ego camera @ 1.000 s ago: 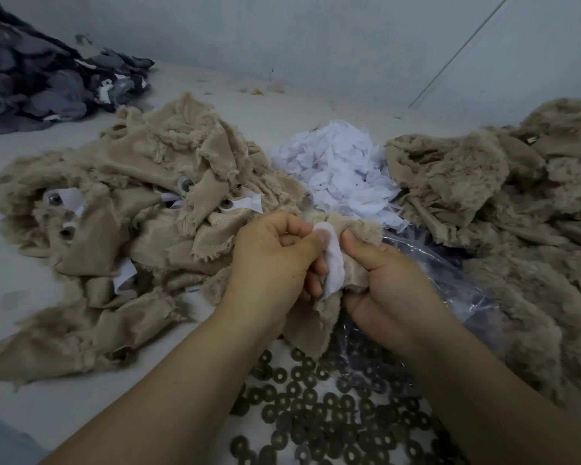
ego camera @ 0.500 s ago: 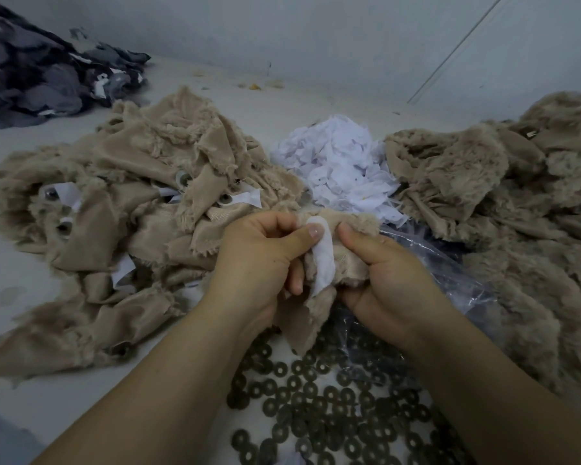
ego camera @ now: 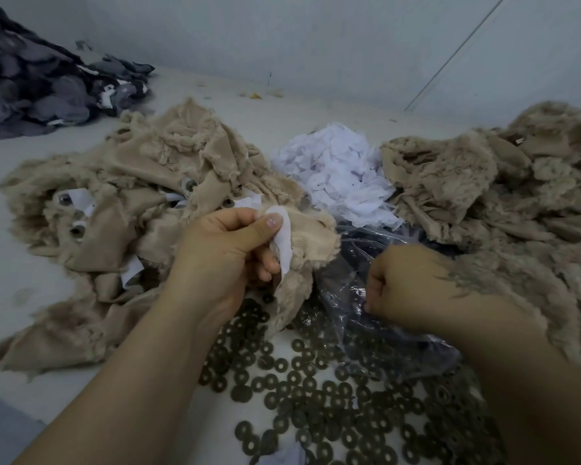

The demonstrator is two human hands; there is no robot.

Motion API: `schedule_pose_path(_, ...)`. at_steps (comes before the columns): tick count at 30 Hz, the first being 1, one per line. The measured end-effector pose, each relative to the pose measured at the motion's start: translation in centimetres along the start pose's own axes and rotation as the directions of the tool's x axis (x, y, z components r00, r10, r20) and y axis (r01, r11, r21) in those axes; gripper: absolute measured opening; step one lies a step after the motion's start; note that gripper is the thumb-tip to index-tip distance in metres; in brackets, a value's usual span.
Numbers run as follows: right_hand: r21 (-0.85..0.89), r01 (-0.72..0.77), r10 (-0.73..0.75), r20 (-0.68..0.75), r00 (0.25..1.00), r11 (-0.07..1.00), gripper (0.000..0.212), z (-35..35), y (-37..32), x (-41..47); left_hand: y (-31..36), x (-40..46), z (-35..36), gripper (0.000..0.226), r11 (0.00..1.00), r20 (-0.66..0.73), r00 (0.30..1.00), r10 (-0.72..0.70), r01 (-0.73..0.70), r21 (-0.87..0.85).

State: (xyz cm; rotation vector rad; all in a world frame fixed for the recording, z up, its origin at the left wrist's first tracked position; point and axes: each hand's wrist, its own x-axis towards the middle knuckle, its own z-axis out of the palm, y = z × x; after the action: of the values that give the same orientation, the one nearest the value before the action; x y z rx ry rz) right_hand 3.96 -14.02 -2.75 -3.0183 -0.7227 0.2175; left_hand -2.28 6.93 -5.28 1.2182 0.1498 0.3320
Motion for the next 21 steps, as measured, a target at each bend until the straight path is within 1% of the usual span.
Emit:
schedule_pose_path(2, 0.017, 0.018, -0.018, -0.017, 1.000, 1.000, 0.005, 0.4, -0.4, 0.2, -0.1, 0.0, 0.2, 0.022, 1.000, 0.004, 1.000, 0.003, -0.003, -0.001)
schedule_pose_path(4, 0.046, 0.049, -0.049, -0.011, 0.999, 0.998, 0.007, 0.9, -0.7, 0.5, -0.3, 0.1, 0.5, 0.020, 1.000, 0.005, 1.000, 0.004, -0.004, -0.010)
schedule_pose_path(6, 0.072, 0.082, -0.076, -0.090, 0.993, 0.994, 0.008, 1.4, -1.1, 0.8, -0.2, 0.4, 0.8, 0.021, 1.000, 0.009, 1.000, 0.009, -0.008, -0.026)
schedule_pose_path(7, 0.097, 0.110, -0.095, -0.148, 0.985, 0.989, 0.012, 1.5, -1.1, 0.9, -0.3, 0.5, 0.9, 0.022, 0.999, 0.012, 1.000, 0.015, -0.015, -0.032)
schedule_pose_path(9, 0.166, 0.151, -0.112, -0.223, 0.968, 0.974, 0.029, 1.8, -1.4, 1.1, -0.4, 0.7, 1.2, 0.024, 0.999, 0.013, 0.999, 0.033, -0.033, -0.037)
schedule_pose_path(11, 0.204, 0.160, -0.106, -0.252, 0.962, 0.966, 0.032, 2.0, -1.5, 1.1, -0.9, 0.8, 1.1, 0.022, 0.999, 0.011, 0.999, 0.042, -0.042, -0.035)
schedule_pose_path(12, 0.192, 0.153, -0.100, -0.259, 0.961, 0.969, 0.032, 2.1, -1.5, 1.2, -1.1, 0.8, 0.9, 0.020, 0.999, 0.015, 0.999, 0.041, -0.040, -0.036)
schedule_pose_path(13, 0.175, 0.135, -0.085, -0.266, 0.960, 0.975, 0.037, 2.2, -1.3, 1.3, -1.3, 0.8, 0.7, 0.017, 0.999, 0.021, 0.999, 0.037, -0.037, -0.037)
schedule_pose_path(15, 0.174, 0.055, -0.007, -0.266, 0.964, 0.983, 0.049, 2.0, -0.6, 1.6, -1.7, 0.8, 0.1, 0.012, 0.999, 0.025, 0.999, 0.030, -0.028, -0.044)
schedule_pose_path(17, 0.181, 0.005, 0.041, -0.251, 0.967, 0.983, 0.053, 1.6, 0.4, 1.8, -2.0, 0.7, -0.5, 0.010, 0.998, 0.010, 1.000, 0.015, -0.015, -0.065)
schedule_pose_path(18, 0.186, 0.016, 0.029, -0.237, 0.971, 0.982, 0.051, 1.5, 0.7, 1.9, -2.1, 0.7, -0.7, 0.010, 0.997, 0.003, 1.000, 0.009, -0.009, -0.078)
schedule_pose_path(19, 0.217, 0.059, -0.009, -0.226, 0.974, 0.974, 0.041, 1.5, 0.8, 1.9, -2.2, 0.7, -0.8, 0.010, 0.996, -0.002, 1.000, 0.005, -0.005, -0.088)
schedule_pose_path(21, 0.252, 0.115, -0.068, -0.186, 0.980, 0.961, 0.014, 1.5, 0.3, 1.8, -2.3, 0.6, -0.8, 0.010, 0.996, 0.000, 1.000, 0.000, 0.000, -0.094)
